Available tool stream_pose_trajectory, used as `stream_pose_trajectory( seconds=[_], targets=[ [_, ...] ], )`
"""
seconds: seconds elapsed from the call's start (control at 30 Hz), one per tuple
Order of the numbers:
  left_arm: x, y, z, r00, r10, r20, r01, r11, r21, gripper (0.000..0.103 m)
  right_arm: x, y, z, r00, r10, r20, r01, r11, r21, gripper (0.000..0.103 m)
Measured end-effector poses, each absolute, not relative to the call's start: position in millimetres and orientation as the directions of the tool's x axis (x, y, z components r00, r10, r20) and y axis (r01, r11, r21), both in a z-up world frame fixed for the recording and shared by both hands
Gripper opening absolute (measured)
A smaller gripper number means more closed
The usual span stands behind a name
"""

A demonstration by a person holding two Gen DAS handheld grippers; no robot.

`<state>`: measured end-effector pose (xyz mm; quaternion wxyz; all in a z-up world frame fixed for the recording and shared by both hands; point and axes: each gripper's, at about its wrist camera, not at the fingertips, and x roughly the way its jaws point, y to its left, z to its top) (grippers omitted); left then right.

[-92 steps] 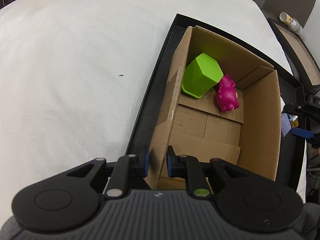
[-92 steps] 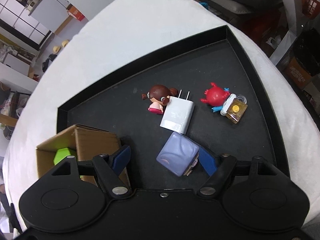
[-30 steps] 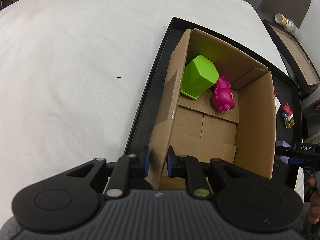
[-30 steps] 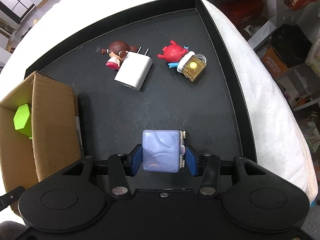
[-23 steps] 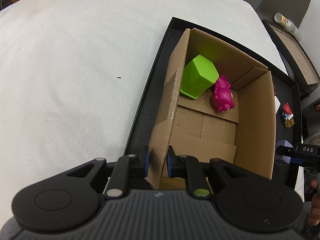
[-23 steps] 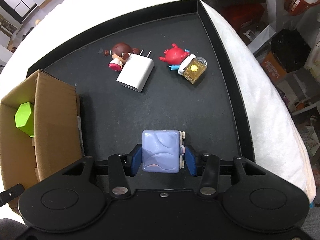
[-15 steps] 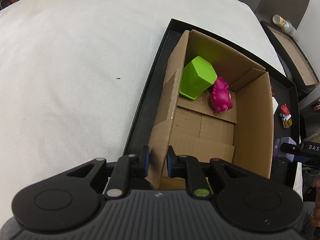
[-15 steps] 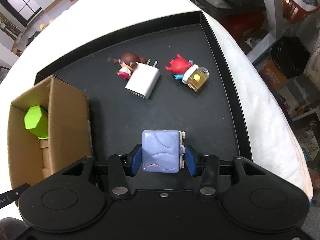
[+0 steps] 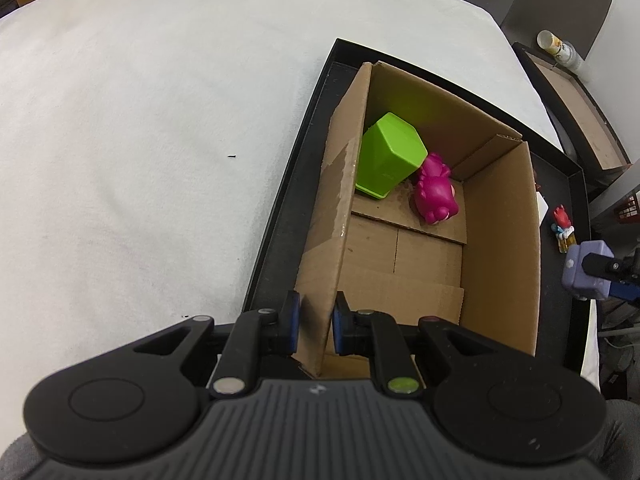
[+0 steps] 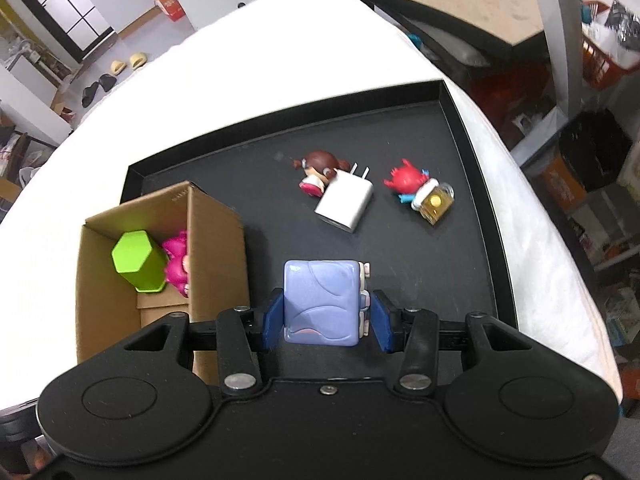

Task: Organize rigid objects
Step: 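Carry the lavender cube with the right tool into the box and release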

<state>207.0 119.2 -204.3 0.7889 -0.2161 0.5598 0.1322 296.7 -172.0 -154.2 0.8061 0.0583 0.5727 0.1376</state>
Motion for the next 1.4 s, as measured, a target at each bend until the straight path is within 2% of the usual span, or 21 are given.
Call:
stream_pose_trajectory(
  seconds=[0.9, 1.4],
  targets=[
    [204, 123, -206, 0.358, -0.079, -0.93, -0.418, 0.878, -0.235, 0.015, 280, -107, -103, 0.344, 0.369, -0.863, -0.306, 0.913, 0.268, 0.045],
    [201, 127, -208, 0.356, -0.096, -0.929, -0.411, 0.877, -0.248, 0.015, 275, -51, -115, 0.263, 0.42, -0.869, -0.39, 0.87, 0.302, 0.045]
  ],
)
